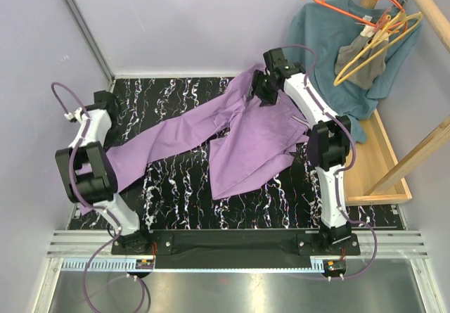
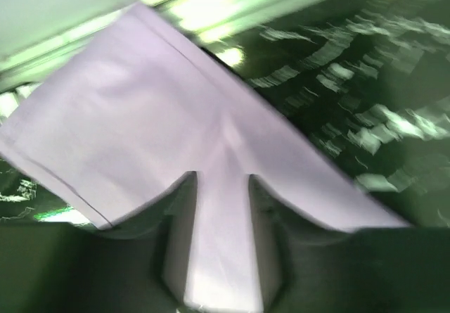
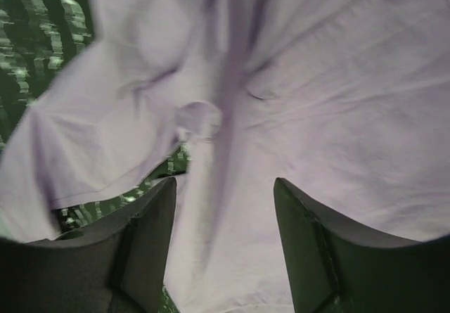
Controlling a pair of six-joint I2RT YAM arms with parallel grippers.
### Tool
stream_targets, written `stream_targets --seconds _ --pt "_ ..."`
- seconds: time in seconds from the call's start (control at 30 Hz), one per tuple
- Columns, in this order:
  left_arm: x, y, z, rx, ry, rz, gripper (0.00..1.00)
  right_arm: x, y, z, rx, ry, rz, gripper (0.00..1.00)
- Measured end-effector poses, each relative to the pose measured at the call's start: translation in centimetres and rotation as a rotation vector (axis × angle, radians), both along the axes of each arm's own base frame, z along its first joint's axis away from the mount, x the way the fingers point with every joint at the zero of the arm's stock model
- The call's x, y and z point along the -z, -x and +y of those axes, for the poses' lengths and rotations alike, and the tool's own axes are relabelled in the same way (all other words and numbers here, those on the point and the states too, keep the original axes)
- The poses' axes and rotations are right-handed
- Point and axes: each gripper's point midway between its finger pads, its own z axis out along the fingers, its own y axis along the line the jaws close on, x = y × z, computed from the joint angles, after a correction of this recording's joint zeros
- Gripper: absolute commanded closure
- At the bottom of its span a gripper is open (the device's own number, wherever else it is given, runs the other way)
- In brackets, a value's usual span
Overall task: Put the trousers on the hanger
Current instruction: Flatten out the trousers at the center of the board.
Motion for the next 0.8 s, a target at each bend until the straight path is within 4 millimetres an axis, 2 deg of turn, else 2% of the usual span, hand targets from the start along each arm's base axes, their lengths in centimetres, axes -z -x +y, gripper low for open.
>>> stream_targets --seconds 0.07,0.17,0.23,0.3,0.4,0.57,0.8 --pt "-1.3 -0.6 -2.1 0.067 -0.008 -0.045 0.51 2.0 0.3 -0.7 0.014 0.029 0.055 0.37" --pt "-2.8 -1.6 -6.3 0.194 -0.002 -0.102 0.48 5.1 0.7 -2.0 0.041 0.078 0.135 0.4" --pt "-2.8 -2.0 -8.8 0.263 0.017 -0.117 0.48 6.5 1.0 -2.6 0.061 0.101 0.174 0.41" --pt "-1.9 -2.0 -10.6 0.309 0.05 -0.118 0.48 7.9 1.4 -3.6 0.083 0.135 0.21 0.41" --pt "0.2 -1.0 -11.5 0.325 0.101 -0.063 0.48 9.7 1.7 -5.4 0.121 0.202 0.254 0.41" --pt "1.3 -1.3 -12.0 0.344 0.137 -0.047 0.48 13.3 2.6 -9.0 0.187 0.3 0.361 0.41" --pt "0.9 -2.9 -13.6 0.479 0.2 -0.095 0.51 13.2 3.2 -14.3 0.278 0.461 0.387 0.39"
